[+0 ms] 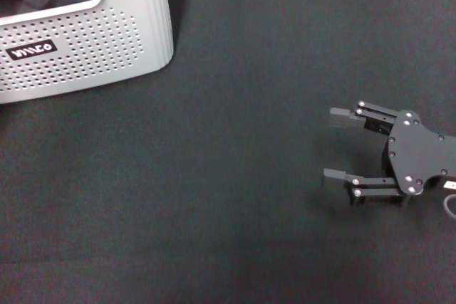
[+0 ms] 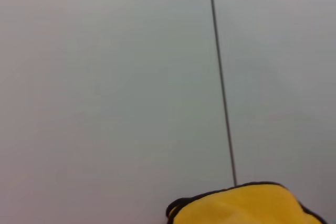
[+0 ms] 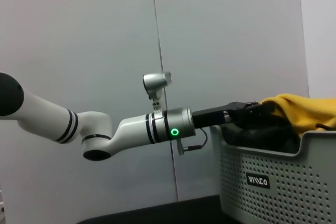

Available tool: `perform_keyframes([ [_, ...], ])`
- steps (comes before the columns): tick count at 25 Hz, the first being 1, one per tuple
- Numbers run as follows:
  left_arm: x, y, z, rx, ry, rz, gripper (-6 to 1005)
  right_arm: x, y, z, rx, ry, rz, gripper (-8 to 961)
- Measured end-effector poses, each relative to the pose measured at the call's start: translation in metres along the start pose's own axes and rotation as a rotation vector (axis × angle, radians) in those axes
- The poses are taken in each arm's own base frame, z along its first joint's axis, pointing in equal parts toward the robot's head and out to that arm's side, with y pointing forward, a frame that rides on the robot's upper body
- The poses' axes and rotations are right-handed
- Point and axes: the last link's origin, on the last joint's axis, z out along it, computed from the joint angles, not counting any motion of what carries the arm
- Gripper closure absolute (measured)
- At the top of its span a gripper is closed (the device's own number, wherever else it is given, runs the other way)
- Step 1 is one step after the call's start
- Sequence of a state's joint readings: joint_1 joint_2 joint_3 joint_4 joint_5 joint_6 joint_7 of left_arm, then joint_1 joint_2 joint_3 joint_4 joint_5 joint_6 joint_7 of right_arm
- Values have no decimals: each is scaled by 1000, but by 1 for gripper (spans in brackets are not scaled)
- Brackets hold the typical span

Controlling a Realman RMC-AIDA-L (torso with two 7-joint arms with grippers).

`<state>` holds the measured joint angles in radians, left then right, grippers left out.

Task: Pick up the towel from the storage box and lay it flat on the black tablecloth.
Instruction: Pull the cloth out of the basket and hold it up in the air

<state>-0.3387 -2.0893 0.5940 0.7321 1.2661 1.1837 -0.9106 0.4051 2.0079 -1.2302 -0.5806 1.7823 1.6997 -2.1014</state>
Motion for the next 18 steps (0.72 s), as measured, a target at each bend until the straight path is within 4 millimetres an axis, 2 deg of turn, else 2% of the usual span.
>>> perform_keyframes([
  [3,0,4,-2,-7,31,-9,946,0,0,0,0,0,0,85],
  [11,6,6,-22,67,249,-123,950,1,1,0,3,-1,8,85],
  [15,9,11,-30,43,298,-193,952,1,0,0,4,-3,8,85],
  [18,15,23,-39,-34,357,-234,954,1,0,1,1,-5,7,85],
])
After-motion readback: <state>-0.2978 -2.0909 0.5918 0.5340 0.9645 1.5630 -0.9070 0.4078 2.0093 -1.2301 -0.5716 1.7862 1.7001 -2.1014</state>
